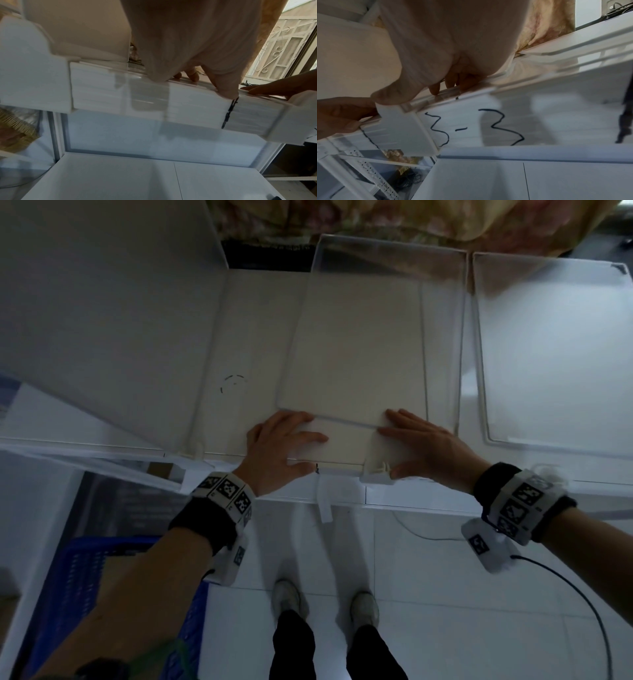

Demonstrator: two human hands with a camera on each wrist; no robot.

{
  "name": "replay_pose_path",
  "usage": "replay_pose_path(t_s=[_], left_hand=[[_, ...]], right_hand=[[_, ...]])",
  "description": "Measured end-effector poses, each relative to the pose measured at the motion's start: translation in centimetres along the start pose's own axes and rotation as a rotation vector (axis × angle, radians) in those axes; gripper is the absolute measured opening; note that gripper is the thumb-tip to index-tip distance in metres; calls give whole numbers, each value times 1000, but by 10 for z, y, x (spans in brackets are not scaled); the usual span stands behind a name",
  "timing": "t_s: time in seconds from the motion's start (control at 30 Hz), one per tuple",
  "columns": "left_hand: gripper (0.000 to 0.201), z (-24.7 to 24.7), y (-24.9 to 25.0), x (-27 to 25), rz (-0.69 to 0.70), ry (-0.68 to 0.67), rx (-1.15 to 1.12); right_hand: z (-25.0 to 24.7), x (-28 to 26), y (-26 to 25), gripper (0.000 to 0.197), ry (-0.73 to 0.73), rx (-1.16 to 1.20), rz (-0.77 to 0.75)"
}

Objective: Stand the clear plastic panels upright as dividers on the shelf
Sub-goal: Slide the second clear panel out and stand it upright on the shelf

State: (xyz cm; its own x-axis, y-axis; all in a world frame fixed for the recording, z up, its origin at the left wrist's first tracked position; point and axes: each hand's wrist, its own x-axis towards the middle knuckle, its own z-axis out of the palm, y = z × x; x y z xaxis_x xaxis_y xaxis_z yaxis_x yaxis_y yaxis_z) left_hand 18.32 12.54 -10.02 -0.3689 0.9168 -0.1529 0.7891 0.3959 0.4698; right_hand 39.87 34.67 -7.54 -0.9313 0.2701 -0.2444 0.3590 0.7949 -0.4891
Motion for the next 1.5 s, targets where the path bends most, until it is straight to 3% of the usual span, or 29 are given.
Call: replay_pose_path(t_s=[0.63, 1.23, 1.5], left_hand=[[57, -1, 3, -1, 13, -16, -13], [56, -2, 4, -2, 17, -45, -6], [52, -4, 6, -2, 7, -58, -16]], right_hand=[[3, -2, -15, 79, 34, -34, 97], [9, 4, -24, 87, 24, -110, 99], [18, 13, -34, 70, 36, -25, 25]])
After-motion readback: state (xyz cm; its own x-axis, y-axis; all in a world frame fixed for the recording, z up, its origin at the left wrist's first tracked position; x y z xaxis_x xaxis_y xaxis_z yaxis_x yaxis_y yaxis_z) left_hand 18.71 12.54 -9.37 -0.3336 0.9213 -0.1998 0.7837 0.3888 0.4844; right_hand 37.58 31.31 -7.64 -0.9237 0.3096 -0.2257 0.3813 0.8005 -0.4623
